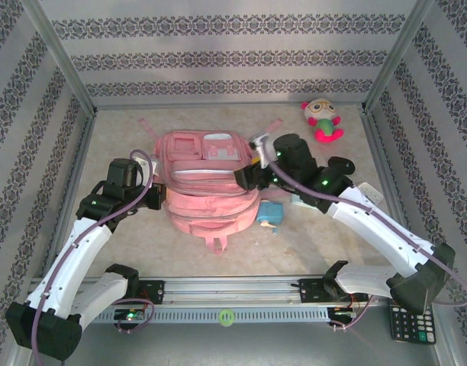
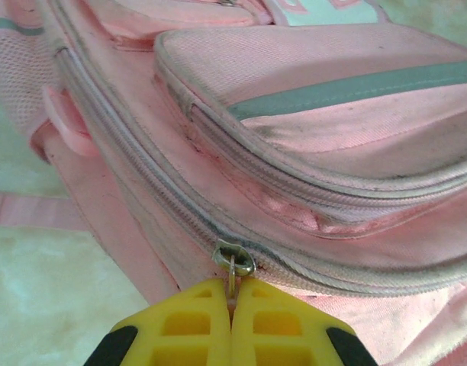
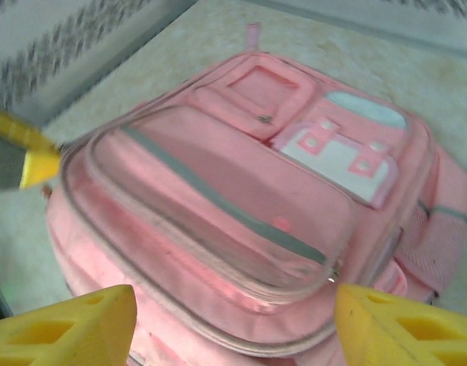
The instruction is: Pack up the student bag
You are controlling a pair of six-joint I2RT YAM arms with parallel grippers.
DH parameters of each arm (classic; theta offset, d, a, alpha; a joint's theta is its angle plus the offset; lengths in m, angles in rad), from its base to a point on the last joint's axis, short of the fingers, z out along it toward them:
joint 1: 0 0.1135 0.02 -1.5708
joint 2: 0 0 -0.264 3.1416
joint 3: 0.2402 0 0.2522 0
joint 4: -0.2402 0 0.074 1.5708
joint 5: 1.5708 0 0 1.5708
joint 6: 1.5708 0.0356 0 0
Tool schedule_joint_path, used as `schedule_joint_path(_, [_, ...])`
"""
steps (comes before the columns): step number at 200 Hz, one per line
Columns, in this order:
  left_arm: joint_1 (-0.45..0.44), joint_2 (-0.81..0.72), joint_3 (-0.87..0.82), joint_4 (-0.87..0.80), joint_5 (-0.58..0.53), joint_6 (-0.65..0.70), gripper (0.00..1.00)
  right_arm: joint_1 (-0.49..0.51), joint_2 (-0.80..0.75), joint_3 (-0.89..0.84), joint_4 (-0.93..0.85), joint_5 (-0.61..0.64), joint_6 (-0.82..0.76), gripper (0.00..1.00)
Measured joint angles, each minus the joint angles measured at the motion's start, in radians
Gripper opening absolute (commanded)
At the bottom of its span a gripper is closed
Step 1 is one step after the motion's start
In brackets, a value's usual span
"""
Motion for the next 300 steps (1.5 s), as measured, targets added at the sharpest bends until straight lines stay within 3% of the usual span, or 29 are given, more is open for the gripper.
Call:
schedule_joint_path(45, [0.000,-0.001,0.031,-0.008,0.100,0.019,0.00,0.141,0.210,0.122,-0.029,0.003,-0.327,0.71])
schedule_joint_path(98, [0.000,-0.002,0.035,-0.016,0.164,0.048,0.00,0.160,0.390,0.170,0.039,-0.044,-0.480,0.68])
schedule_joint_path(115, [0.000,-0.002,0.035,-0.017,0.175,0.059,0.00,0.161,0.410,0.172,0.077,-0.030,-0.516,0.53])
schedule_joint_path(146, [0.002,-0.001,0.034,-0.014,0.164,0.061,0.00,0.172,0.424,0.173,0.127,-0.013,-0.572,0.09])
schedule_joint_path(160, [0.002,0.003,0.034,-0.015,0.122,0.050,0.00,0.166,0.420,0.166,0.152,-0.026,-0.599,0.00])
schedule_joint_path(186, [0.002,0.047,0.034,-0.013,0.013,0.032,0.00,0.113,0.362,0.092,0.192,-0.155,-0.641,0.00])
schedule_joint_path(233, [0.001,0.132,0.034,0.078,-0.082,0.012,0.00,-0.023,0.274,0.047,0.188,-0.423,-0.690,0.00])
schedule_joint_path(300, [0.059,0.321,0.057,0.168,-0.098,0.003,0.00,-0.043,0.261,0.060,0.152,-0.428,-0.648,0.00])
